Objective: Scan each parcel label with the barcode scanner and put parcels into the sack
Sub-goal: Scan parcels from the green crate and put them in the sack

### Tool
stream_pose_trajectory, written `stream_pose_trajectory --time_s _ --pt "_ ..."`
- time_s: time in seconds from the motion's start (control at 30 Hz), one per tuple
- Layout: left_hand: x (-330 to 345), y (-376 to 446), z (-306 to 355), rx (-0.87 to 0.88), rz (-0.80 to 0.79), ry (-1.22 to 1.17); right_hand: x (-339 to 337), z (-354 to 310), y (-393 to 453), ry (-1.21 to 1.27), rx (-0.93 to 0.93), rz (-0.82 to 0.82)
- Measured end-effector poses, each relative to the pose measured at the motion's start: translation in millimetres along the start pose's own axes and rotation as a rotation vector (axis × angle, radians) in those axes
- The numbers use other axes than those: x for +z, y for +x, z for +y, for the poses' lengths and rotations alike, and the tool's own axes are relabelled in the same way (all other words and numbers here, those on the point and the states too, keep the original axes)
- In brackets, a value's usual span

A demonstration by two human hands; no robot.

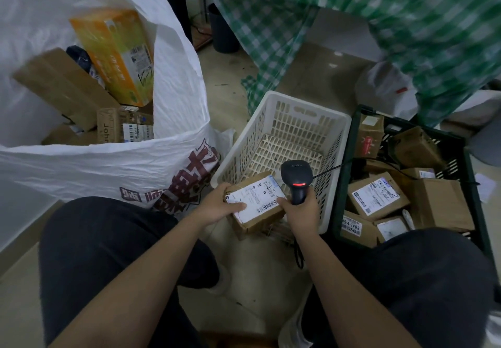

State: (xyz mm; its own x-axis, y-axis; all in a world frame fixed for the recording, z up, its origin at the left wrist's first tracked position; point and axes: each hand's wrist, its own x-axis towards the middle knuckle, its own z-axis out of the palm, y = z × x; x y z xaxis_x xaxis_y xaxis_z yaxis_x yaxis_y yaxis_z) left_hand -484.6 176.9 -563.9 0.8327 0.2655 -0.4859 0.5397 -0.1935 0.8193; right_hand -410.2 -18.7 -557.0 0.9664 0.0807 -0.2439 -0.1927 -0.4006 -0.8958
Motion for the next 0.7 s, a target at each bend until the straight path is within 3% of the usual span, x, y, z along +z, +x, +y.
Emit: stream_pose_trajectory --time_s 0.17,0.33,0.43,0.57,0.7 --pt "16.9 0.0 -10.1 0.0 0.179 0.003 4.0 -1.0 -10.0 0.111 0.009 0.128" --pt "24.5 -2.5 -10.1 -0.064 -0.096 -0.196 11.1 3.4 -10.1 0.094 0.048 0.041" --pt "20.8 -7.3 -15.4 -0.166 -0.051 -0.33 8.1 0.2 -5.1 0.05 0.06 -0.028" --pt "21.9 -7.3 -21.7 -0.172 -0.029 -0.558 2.3 -2.7 1.0 0.022 0.078 -0.105" --pt "21.9 -11.7 -17.2 -0.143 -0.036 -0.523 -10.2 -13.1 1.4 0.016 0.052 -0.148"
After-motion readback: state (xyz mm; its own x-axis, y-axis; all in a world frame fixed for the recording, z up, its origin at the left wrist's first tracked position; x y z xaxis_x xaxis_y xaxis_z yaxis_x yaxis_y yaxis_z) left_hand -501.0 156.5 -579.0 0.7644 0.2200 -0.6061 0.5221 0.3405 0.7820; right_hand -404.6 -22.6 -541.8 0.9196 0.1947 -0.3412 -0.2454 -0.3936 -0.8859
